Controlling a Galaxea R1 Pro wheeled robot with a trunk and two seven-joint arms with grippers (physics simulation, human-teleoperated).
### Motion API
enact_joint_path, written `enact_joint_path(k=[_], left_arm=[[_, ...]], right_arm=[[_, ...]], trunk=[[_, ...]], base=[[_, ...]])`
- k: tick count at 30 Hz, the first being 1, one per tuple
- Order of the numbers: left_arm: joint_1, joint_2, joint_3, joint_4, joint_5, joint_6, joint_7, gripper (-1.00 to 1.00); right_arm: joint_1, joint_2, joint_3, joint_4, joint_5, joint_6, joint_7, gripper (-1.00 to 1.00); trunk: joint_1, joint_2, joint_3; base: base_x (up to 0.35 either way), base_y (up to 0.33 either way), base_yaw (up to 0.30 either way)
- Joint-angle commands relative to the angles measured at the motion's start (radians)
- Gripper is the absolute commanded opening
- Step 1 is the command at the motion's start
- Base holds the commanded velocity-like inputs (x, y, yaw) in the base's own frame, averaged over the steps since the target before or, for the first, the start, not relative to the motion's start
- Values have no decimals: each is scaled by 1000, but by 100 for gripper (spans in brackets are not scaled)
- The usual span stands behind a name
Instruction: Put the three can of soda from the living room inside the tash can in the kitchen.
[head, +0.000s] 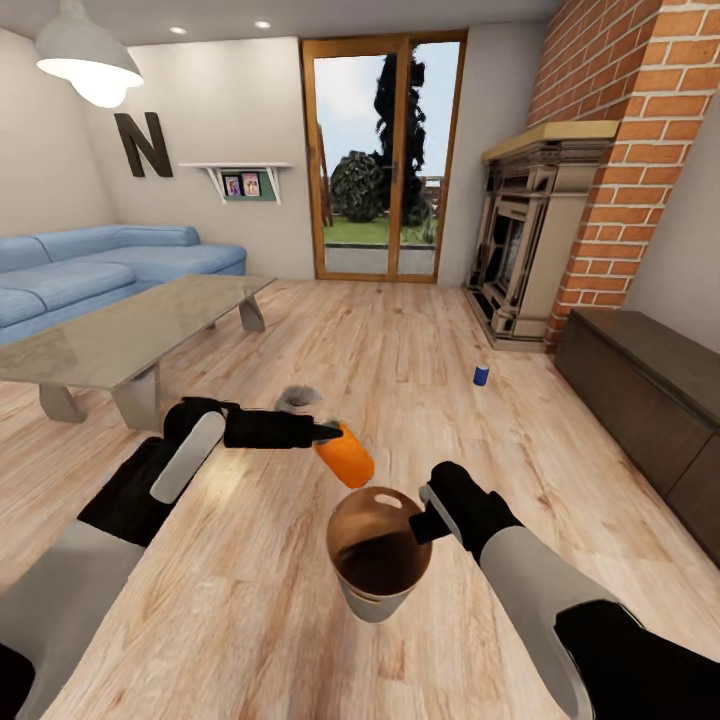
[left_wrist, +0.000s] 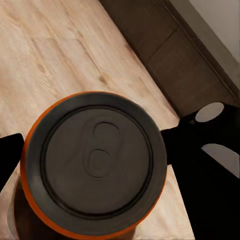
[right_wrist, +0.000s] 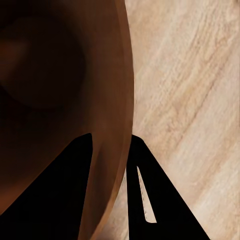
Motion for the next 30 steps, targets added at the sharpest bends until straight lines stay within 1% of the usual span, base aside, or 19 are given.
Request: enact_joint_path(k=[1, 3, 5, 8, 9, 11, 14, 15, 16, 17, 19, 21, 22, 24, 25, 26, 27, 28, 30], left_arm=[[0, -6, -36, 2, 0, -18, 29, -100], [4, -12, -88, 10, -2, -45, 59, -100], [5, -16, -109, 13, -2, -55, 70, -100], [5, -25, -130, 14, -3, -60, 76, -100], [6, -29, -147, 16, -3, -63, 79, -100], [6, -33, -167, 17, -3, -66, 84, -100], [6, -36, -186, 19, -4, -78, 91, -100], [6, -37, -203, 19, -4, -91, 97, -100], [6, -37, -240, 26, -3, -120, 122, -100], [6, -37, -251, 33, -2, -130, 132, -100], [6, -38, -279, 95, -4, -177, 156, -100], [6, -38, -291, 136, -5, -199, 162, -100], [6, -44, -309, 174, -12, -218, 166, -100], [5, -59, -336, 209, -25, -235, 169, -100], [5, -81, -365, 243, -43, -248, 171, -100], [5, -102, -386, 280, -66, -258, 172, -100], [5, -112, -394, 298, -78, -261, 172, -100], [5, -128, -405, 334, -98, -268, 171, -100], [5, -146, -415, 369, -117, -284, 170, -100]], right_arm=[[-1, 1, 0, 0, -10, 0, 1, -100], [-3, 6, 1, -2, -10, 0, 1, -100], [-4, 10, 2, -2, -11, 0, 1, -100], [-6, 15, 3, -3, -11, 0, 0, -100], [-6, 17, 3, -3, -11, 0, 1, -100], [-7, 19, 3, -3, -11, 0, 0, -100], [-8, 21, 3, -3, -11, 0, 0, -100], [-9, 24, 3, -3, -12, 0, 0, -100], [-12, 29, 3, -3, -12, 0, 0, -100], [-13, 30, 3, -3, -12, 0, 0, -100], [-17, 32, 3, -3, -12, 0, 0, -100], [-20, 33, 4, -4, -12, 0, 0, -100], [-22, 34, 3, -4, -12, 0, 0, -100], [-25, 35, 3, -4, -13, 0, 0, -100], [-27, 37, 3, -4, -13, 0, 0, -100], [-29, 39, 3, -3, -13, 0, 0, -100], [-29, 39, 3, -3, -13, 0, 0, -100], [-30, 40, 3, -3, -14, 0, 0, -100], [-31, 41, 3, -3, -14, 0, 0, -100]], trunk=[[0, 0, 0], [0, 0, 0], [0, 0, 0], [0, 0, 0], [0, 0, 0], [0, 0, 0], [0, 0, 0], [0, 0, 0], [0, 0, 0], [0, 0, 0], [0, 0, 0], [0, 0, 0], [0, 0, 0], [0, 0, 0], [0, 0, 0], [0, 0, 0], [0, 0, 0], [0, 0, 0], [0, 0, 0]], base=[[0, 0, 0], [0, 0, 0], [0, 0, 0], [0, 0, 0], [0, 0, 0], [0, 0, 0], [0, 0, 0], [0, 0, 0], [0, 0, 0], [0, 0, 0], [0, 0, 0], [0, 0, 0], [0, 0, 0], [0, 0, 0], [0, 0, 0], [0, 0, 0], [0, 0, 0], [0, 0, 0], [0, 0, 0]])
